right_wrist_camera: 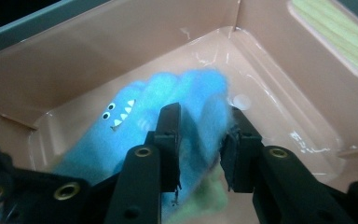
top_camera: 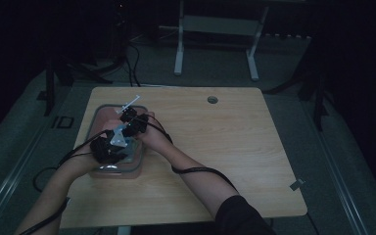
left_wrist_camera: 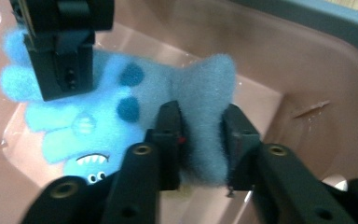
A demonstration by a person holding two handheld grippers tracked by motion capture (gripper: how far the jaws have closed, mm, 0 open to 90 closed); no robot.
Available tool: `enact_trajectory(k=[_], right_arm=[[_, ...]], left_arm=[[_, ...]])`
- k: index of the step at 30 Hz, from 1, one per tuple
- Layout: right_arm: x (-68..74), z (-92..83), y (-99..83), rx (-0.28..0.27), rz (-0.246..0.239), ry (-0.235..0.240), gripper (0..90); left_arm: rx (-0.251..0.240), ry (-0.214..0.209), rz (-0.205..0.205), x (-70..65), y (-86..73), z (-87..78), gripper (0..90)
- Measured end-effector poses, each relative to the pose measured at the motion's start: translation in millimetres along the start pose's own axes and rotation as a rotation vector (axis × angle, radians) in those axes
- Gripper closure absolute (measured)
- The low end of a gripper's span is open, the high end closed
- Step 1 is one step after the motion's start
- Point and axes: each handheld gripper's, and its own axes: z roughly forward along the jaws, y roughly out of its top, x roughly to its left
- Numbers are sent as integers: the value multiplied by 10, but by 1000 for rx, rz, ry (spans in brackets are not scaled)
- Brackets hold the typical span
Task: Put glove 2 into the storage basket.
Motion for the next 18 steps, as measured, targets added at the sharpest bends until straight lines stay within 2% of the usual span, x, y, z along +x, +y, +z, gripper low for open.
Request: enact_trajectory(k=[2, 4, 6, 11, 13, 16, 18], right_arm=[[-17, -27, -6, -1, 2, 2, 641], [-45, -58, -18, -8, 10, 7, 607], [-57, -91, -27, -21, 11, 1, 580], [-97, -245, -24, -66, 20, 4, 462], [-103, -312, -25, -67, 12, 11, 421], [-110, -422, -39, -73, 3, 39, 366], [-115, -496, -56, -87, 3, 59, 337]], left_arm=[[-1, 9, -7, -9, -8, 9, 614], [-1, 10, -16, -7, -17, 14, 589], [-3, 18, -38, 5, -19, 6, 540], [-25, 82, -36, -4, 14, -81, 390], [-58, 95, -69, -5, 37, -147, 294], [-78, 93, -105, 7, 60, -217, 185], [-87, 80, -126, 7, 76, -247, 156]])
